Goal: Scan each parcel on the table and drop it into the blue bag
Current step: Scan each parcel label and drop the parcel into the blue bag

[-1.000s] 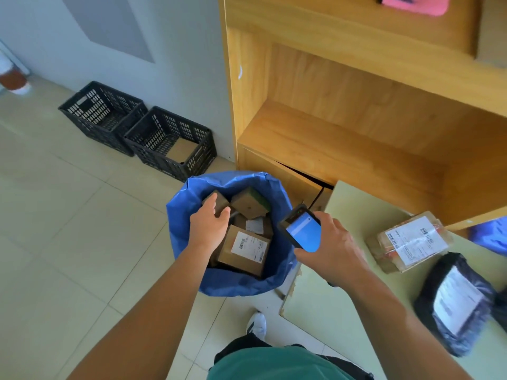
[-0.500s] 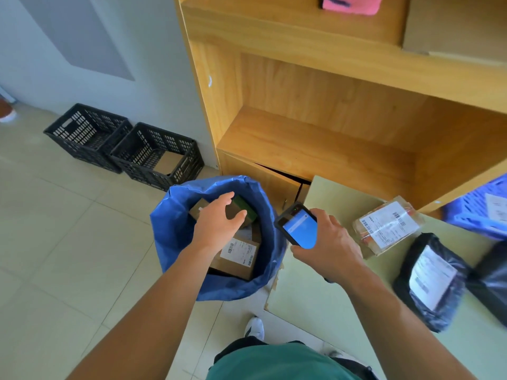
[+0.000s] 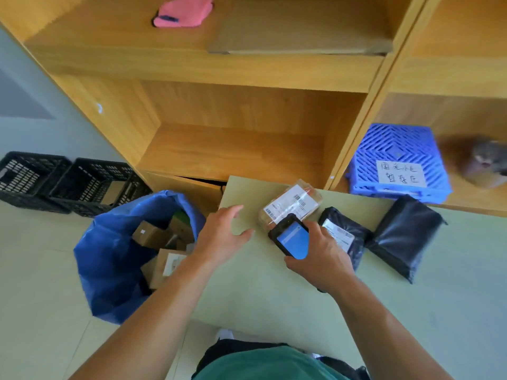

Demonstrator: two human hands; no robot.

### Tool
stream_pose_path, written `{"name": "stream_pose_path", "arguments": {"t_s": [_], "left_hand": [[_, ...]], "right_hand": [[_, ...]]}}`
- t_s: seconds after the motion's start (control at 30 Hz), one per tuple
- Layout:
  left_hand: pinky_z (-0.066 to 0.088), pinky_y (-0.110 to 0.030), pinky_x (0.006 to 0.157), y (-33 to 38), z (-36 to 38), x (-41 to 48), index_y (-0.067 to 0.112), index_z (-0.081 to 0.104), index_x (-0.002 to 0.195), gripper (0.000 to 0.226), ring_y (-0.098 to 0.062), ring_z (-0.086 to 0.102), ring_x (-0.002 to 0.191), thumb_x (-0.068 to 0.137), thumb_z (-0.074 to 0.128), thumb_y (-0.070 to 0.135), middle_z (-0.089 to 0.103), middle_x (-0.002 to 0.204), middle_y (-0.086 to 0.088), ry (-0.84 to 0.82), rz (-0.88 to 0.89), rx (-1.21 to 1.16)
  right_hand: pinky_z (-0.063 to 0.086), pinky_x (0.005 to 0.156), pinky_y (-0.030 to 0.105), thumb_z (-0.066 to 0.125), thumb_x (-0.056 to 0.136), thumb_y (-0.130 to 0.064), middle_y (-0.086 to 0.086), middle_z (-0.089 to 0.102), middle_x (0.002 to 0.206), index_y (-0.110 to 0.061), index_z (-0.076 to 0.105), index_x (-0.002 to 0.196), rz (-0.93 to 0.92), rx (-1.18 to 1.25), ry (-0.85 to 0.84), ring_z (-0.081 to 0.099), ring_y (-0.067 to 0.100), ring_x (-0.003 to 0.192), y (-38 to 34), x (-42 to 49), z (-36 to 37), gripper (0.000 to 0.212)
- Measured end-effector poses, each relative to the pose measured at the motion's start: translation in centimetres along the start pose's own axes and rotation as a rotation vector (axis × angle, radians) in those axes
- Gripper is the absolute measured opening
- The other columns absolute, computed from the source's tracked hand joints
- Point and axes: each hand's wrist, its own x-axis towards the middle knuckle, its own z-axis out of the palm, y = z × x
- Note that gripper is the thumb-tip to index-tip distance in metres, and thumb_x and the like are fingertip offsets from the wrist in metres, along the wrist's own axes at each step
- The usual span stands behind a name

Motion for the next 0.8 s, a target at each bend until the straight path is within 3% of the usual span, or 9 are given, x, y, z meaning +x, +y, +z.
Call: {"name": "stream_pose_path", "arguments": {"t_s": [0.1, 0.27, 0.43, 0.57, 0.8], "left_hand": [[0.049, -0.032, 0.094, 5.3, 4.3, 0.7, 0.027, 0.058, 0.140, 0.067, -0.021, 0.061, 0.116, 0.080, 0.081, 0.045, 0.066, 0.121, 0.009, -0.044, 0.056, 0.015], [0.049, -0.038, 0.102, 13.0, 11.0, 1.6, 0.028, 0.053, 0.146, 0.076, -0.018, 0.056, 0.126, 0.080, 0.081, 0.050, 0.061, 0.139, 0.006, -0.154, 0.091, 0.069], [0.043, -0.035, 0.110, 18.5, 17.5, 2.2, 0.028, 0.046, 0.151, 0.078, -0.019, 0.050, 0.135, 0.083, 0.079, 0.049, 0.056, 0.146, 0.003, -0.244, 0.147, 0.093], [0.039, -0.038, 0.112, 22.9, 22.5, 2.8, 0.027, 0.041, 0.154, 0.082, -0.021, 0.041, 0.141, 0.083, 0.078, 0.048, 0.046, 0.154, 0.002, -0.316, 0.210, 0.114], [0.049, -0.053, 0.098, 28.0, 30.8, 4.7, 0.031, 0.028, 0.157, 0.093, -0.036, 0.039, 0.136, 0.081, 0.077, 0.051, 0.039, 0.151, -0.006, -0.330, 0.300, 0.328]], "right_hand": [[0.057, 0.082, 0.044, 0.072, 0.071, -0.054, -0.005, 0.052, 0.125, -0.034, 0.033, 0.140, 0.050, 0.045, 0.011, 0.057, 0.022, 0.106, 5.9, 0.0, -2.4, 0.082], [0.054, 0.085, 0.041, 0.074, 0.074, -0.052, -0.002, 0.051, 0.130, -0.031, 0.031, 0.146, 0.152, 0.121, 0.036, 0.056, 0.024, 0.112, 15.0, -0.3, -5.2, 0.087], [0.059, 0.073, 0.047, 0.073, 0.072, -0.052, -0.005, 0.050, 0.117, -0.034, 0.033, 0.142, 0.234, 0.172, 0.038, 0.058, 0.022, 0.091, 22.4, -1.1, -6.8, 0.082], [0.055, 0.081, 0.043, 0.074, 0.073, -0.050, -0.005, 0.050, 0.117, -0.032, 0.036, 0.141, 0.339, 0.199, 0.054, 0.053, 0.020, 0.095, 26.9, -1.2, -7.9, 0.080], [0.056, 0.076, 0.043, 0.072, 0.072, -0.047, -0.007, 0.046, 0.108, -0.031, 0.038, 0.136, 0.460, 0.240, 0.101, 0.055, 0.022, 0.090, 32.1, -1.4, -8.9, 0.074]]}}
